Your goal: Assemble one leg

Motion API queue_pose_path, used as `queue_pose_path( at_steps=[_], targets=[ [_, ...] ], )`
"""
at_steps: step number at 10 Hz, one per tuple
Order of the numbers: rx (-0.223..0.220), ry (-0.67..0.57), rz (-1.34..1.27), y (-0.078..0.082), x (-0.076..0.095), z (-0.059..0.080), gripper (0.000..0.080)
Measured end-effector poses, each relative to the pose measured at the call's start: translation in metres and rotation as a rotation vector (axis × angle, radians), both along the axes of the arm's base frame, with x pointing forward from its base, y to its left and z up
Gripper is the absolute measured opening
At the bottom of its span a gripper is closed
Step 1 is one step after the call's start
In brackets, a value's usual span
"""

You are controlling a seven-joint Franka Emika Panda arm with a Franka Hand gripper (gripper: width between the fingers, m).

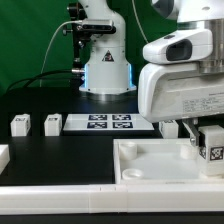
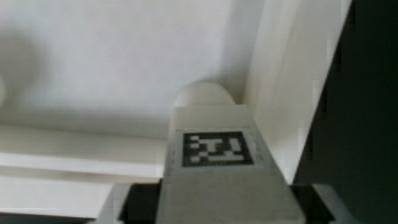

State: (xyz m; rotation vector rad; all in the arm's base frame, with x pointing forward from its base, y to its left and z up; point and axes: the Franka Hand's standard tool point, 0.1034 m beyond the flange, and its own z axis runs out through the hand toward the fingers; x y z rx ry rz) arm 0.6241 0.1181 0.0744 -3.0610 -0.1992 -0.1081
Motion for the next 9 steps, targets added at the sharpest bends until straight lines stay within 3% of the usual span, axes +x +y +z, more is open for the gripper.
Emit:
queue_pose_path(
  at_steps=[2, 5, 9],
  targets=[
    [0.010, 0.009, -0.120, -0.0003, 0.0000, 0.0000, 0.0293],
    [0.077, 0.023, -0.535, -0.0039, 0.0020, 0.0000, 0.0293],
    [0.114, 0.073, -1.057, -0.0035, 0.0013, 0.0001, 0.0293]
  ],
)
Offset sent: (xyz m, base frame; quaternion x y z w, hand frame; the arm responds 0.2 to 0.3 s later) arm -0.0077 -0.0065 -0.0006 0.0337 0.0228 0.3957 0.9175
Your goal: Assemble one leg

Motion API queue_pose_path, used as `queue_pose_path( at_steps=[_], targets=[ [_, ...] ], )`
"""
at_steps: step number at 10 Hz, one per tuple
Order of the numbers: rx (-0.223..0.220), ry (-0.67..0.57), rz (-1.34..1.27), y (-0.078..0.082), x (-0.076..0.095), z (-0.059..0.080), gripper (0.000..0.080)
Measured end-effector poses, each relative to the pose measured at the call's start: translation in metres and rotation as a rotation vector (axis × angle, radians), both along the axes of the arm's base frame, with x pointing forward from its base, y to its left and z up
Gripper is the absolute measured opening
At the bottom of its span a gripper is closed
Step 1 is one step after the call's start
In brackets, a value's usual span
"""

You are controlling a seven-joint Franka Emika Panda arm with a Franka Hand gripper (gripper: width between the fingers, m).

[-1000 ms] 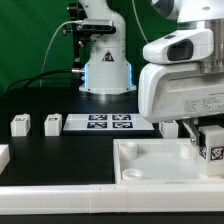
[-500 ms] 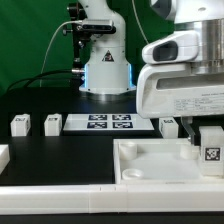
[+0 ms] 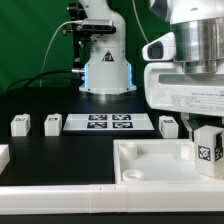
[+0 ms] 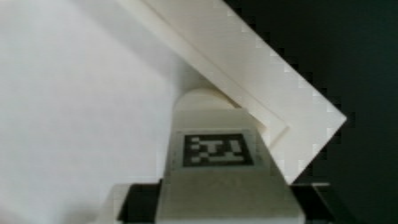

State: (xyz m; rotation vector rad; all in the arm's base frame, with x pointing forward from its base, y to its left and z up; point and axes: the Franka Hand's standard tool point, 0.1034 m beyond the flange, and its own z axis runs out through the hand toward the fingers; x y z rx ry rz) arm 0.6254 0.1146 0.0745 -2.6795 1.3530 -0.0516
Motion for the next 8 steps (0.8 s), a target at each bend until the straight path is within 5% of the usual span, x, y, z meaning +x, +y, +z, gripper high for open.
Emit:
queue_pose_path(
  at_steps=[6, 8],
  targets=[
    [0.087, 0.086, -0.709, 0.0044, -0.0014, -0.0020, 0.0294],
    [0.085, 0.084, -0.690, 0.0043, -0.0015, -0.0021, 0.0294]
  ],
)
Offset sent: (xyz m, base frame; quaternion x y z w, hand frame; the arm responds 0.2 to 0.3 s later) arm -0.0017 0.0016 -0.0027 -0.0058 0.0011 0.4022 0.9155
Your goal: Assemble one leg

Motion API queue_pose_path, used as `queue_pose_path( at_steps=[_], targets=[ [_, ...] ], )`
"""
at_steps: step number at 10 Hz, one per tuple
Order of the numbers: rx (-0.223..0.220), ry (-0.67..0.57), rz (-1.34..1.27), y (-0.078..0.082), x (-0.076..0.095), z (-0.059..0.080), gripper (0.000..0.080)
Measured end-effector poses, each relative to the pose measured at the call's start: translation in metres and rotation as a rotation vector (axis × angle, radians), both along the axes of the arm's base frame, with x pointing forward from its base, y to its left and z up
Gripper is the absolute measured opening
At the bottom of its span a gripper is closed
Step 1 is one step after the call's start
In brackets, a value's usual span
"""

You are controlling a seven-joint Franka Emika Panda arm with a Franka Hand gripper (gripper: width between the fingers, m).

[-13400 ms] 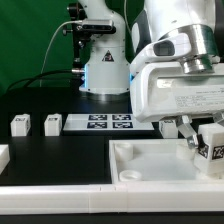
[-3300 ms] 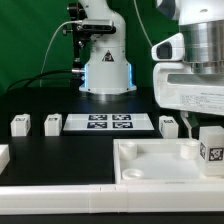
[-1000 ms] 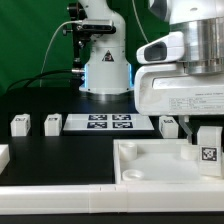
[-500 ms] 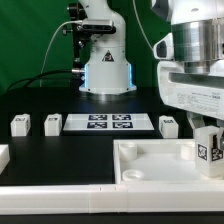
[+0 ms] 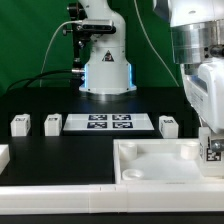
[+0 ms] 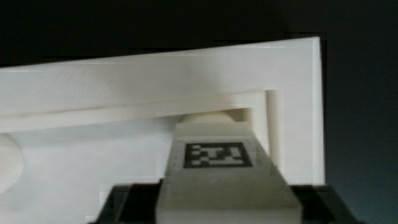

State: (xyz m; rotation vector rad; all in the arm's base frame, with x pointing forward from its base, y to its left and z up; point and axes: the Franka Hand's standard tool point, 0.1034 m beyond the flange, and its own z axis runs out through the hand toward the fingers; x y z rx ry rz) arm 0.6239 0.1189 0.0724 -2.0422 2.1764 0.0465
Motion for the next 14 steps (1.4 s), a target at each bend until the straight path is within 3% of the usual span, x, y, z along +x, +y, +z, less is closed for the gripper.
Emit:
queue_pose_path(
  at_steps=[1, 2, 3, 4, 9, 14],
  targets=[
    [-0.003, -0.005, 0.039, 0.0002, 0.0000, 0.0000, 0.0405],
    [-0.014, -0.015, 0.121, -0.0004, 0.0000, 0.0000, 0.0405],
    [-0.029, -0.036, 0.280, -0.0010, 0.0002, 0.0000, 0.0572],
    [-0.041, -0.052, 0.405, -0.0007, 0.0001, 0.0000, 0.0636],
    [-0.115, -0.110, 1.029, 0.0051, -0.0015, 0.0003, 0.0649],
    [-0.181, -0.157, 1.584, 0.0006, -0.0009, 0.0002, 0.0649]
  ],
)
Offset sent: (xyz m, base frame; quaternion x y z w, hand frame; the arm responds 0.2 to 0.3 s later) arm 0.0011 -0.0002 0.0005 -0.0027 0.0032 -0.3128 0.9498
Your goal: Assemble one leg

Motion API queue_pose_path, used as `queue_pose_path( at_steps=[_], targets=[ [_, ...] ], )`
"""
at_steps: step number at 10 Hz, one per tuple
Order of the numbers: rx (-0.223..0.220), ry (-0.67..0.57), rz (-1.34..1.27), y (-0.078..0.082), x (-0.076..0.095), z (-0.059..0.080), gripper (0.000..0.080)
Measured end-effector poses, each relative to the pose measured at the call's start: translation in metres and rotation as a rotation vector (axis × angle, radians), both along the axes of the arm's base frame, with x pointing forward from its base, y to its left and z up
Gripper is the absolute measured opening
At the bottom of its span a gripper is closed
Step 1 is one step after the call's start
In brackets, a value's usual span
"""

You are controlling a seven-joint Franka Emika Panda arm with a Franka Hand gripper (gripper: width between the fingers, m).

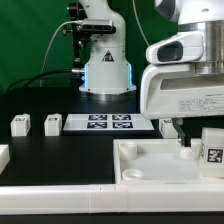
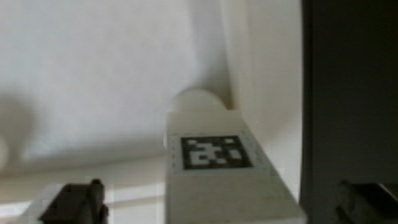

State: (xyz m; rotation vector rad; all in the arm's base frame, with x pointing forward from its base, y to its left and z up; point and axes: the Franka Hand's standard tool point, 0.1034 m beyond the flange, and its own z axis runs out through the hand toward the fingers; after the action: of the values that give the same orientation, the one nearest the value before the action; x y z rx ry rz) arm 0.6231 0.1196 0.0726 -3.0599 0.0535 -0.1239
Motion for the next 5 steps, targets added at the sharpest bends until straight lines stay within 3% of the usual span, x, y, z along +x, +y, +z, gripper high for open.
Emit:
queue_pose_path(
  at_steps=[3, 4, 5],
  targets=[
    [-0.002, -0.003, 0.026, -0.0011, 0.0002, 0.0000, 0.0624],
    [-0.002, -0.003, 0.026, -0.0011, 0.0003, 0.0000, 0.0451],
    [-0.002, -0.003, 0.026, -0.0011, 0.0003, 0.0000, 0.0451]
  ],
)
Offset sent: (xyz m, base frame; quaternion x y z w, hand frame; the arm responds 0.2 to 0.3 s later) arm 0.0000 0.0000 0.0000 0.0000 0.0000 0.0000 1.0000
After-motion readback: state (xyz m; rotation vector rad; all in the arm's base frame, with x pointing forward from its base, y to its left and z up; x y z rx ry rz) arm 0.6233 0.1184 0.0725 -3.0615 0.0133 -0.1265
